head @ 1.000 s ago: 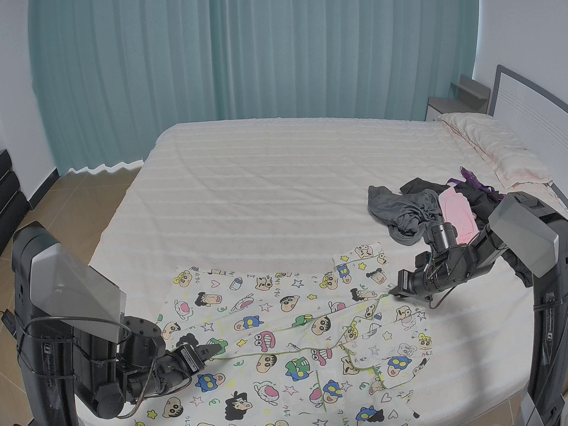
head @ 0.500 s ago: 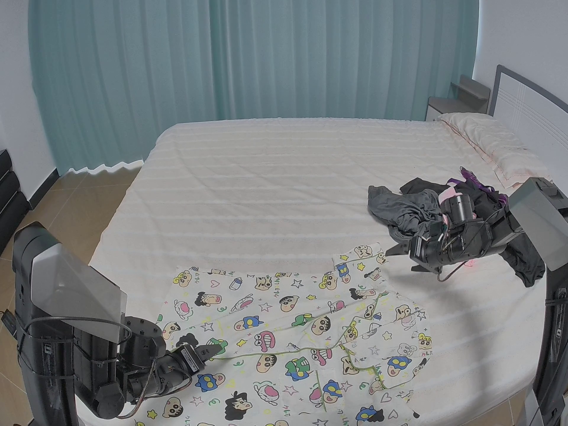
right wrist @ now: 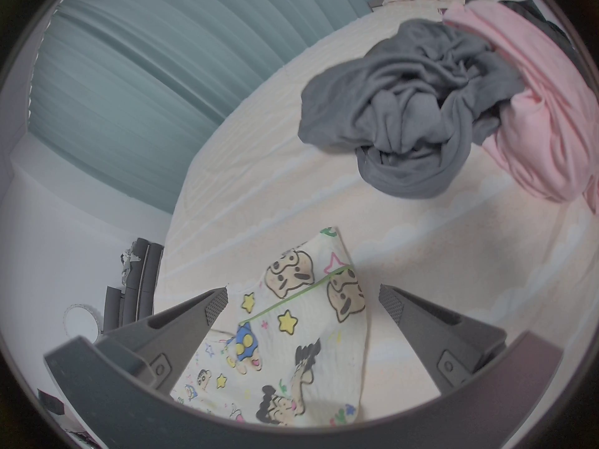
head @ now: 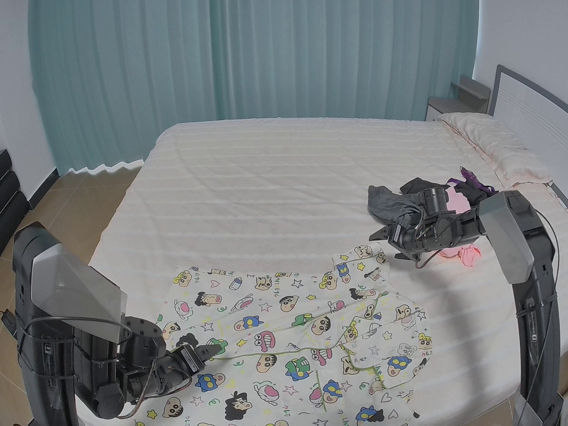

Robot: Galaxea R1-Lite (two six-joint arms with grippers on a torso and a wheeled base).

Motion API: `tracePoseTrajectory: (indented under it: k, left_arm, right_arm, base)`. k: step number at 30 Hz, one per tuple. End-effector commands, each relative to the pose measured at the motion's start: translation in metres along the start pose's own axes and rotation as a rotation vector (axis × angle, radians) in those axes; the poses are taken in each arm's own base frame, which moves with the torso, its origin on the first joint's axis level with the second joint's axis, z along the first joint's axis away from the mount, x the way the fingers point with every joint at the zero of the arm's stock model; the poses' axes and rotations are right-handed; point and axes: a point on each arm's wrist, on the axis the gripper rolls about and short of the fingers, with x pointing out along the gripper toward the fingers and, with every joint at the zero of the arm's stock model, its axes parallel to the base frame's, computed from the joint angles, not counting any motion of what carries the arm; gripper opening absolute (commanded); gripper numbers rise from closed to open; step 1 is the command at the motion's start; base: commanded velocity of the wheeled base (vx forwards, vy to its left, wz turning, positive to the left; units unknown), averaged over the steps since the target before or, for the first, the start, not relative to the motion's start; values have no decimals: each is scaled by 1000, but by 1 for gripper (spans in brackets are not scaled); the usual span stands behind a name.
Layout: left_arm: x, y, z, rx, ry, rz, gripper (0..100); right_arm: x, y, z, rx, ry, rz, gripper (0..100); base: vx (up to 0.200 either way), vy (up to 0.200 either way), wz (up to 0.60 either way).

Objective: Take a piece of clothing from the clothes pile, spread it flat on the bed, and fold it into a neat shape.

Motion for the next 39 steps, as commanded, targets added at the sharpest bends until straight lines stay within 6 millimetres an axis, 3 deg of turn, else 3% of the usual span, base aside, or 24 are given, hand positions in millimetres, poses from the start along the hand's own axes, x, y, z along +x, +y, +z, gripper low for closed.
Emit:
tracePoseTrajectory:
  k: [1, 8, 9, 19, 25, 32, 39]
  left_arm:
    - [0, -1, 1, -1, -10, -14, 100]
    - [0, -1, 1, -1, -10, -14, 100]
    - [0, -1, 1, -1, -10, -14, 100]
    - [0, -2, 1, 0, -9, -15, 100]
    - [0, -2, 1, 0, -9, -15, 100]
    - [0, -2, 1, 1, -10, -16, 100]
    - [0, -2, 1, 1, -10, -16, 100]
  right_arm:
    - [30, -11, -15, 5, 40, -15, 100]
    - [41, -11, -19, -2, 41, -9, 100]
    - [45, -10, -19, 1, 37, -14, 0]
    - [45, -19, -9, 85, -26, -41, 0]
    - [50, -24, -2, 190, -149, -34, 0]
    - [36, -5, 17, 205, -261, 48, 0]
    - [36, -5, 20, 208, -304, 70, 0]
  base:
    - [0, 0, 0]
    - [0, 0, 0]
    - [0, 0, 0]
    - [0, 0, 0]
    - [0, 0, 0]
    - [0, 0, 0]
    - [0, 0, 0]
